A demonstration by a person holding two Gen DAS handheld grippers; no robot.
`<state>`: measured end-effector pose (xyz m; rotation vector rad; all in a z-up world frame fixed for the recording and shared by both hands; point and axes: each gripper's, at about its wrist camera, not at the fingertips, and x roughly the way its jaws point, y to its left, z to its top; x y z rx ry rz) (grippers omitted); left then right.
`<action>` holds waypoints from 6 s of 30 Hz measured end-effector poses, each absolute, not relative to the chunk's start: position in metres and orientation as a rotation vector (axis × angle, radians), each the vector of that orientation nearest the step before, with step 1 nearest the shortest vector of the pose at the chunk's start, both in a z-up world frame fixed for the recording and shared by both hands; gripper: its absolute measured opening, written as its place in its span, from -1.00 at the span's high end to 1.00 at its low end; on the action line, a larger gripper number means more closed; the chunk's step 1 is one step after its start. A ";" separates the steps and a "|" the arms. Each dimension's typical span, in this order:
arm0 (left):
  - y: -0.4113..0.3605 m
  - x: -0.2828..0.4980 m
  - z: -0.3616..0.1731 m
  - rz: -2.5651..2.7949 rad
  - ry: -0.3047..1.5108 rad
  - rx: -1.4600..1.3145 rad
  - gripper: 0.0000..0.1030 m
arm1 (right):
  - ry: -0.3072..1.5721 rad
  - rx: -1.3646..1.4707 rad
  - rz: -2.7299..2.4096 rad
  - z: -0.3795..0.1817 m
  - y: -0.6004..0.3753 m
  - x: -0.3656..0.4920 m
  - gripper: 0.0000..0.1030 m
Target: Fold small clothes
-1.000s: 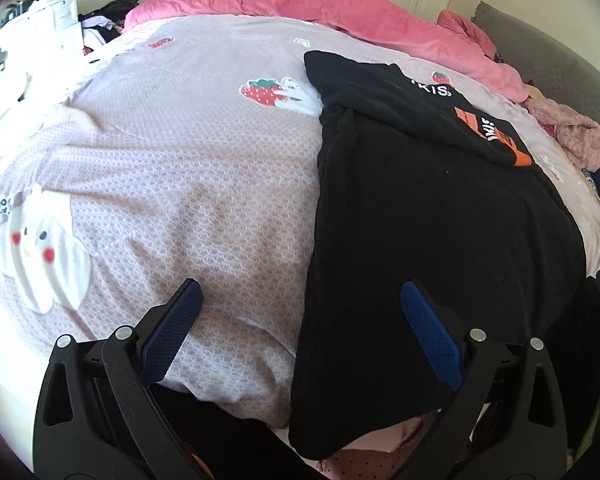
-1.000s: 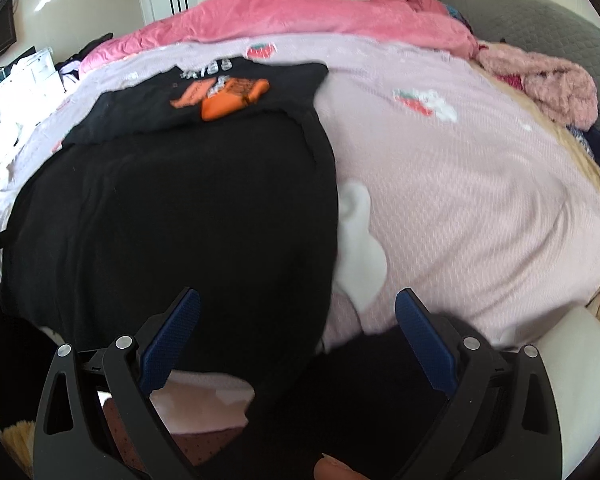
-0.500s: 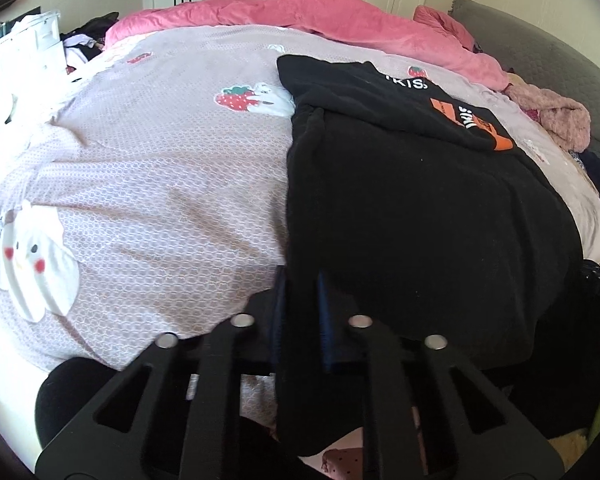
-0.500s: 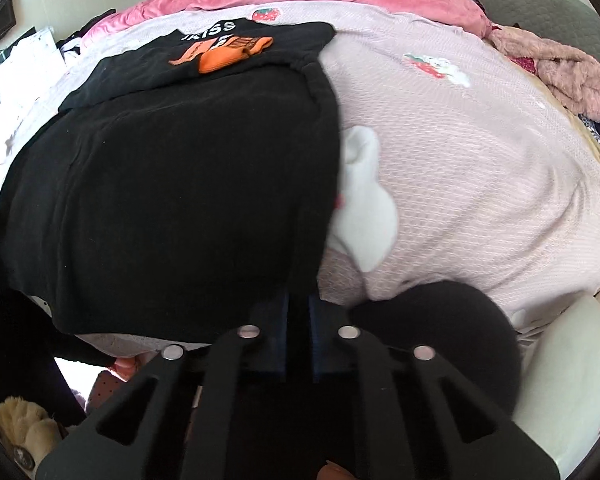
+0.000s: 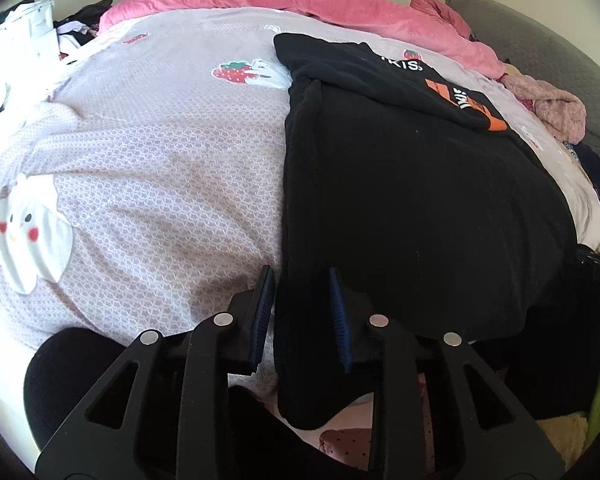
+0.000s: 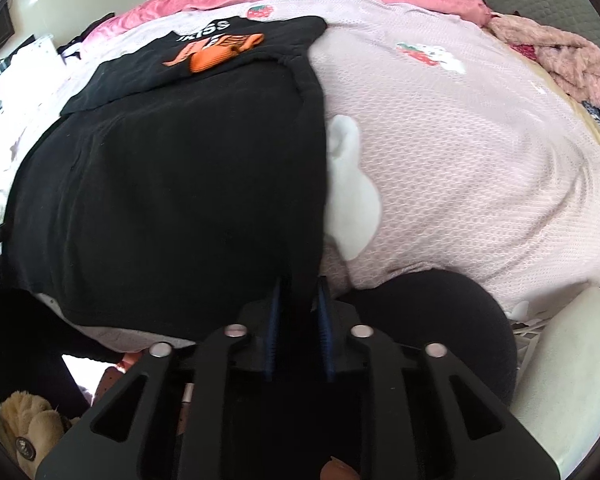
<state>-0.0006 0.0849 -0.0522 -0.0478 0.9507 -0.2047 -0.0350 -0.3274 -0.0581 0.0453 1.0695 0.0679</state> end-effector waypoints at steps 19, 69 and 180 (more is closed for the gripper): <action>0.078 -0.011 -0.032 -0.232 0.902 -0.027 0.91 | 0.999 0.078 0.138 -0.044 -0.325 -0.043 0.86; 0.070 0.169 0.024 -0.126 0.670 -0.186 0.04 | 0.699 0.372 0.027 0.000 -0.371 0.132 0.06; 0.063 0.261 -0.024 -0.098 0.761 -0.093 0.96 | 0.776 0.208 -0.190 -0.035 -0.368 0.240 0.86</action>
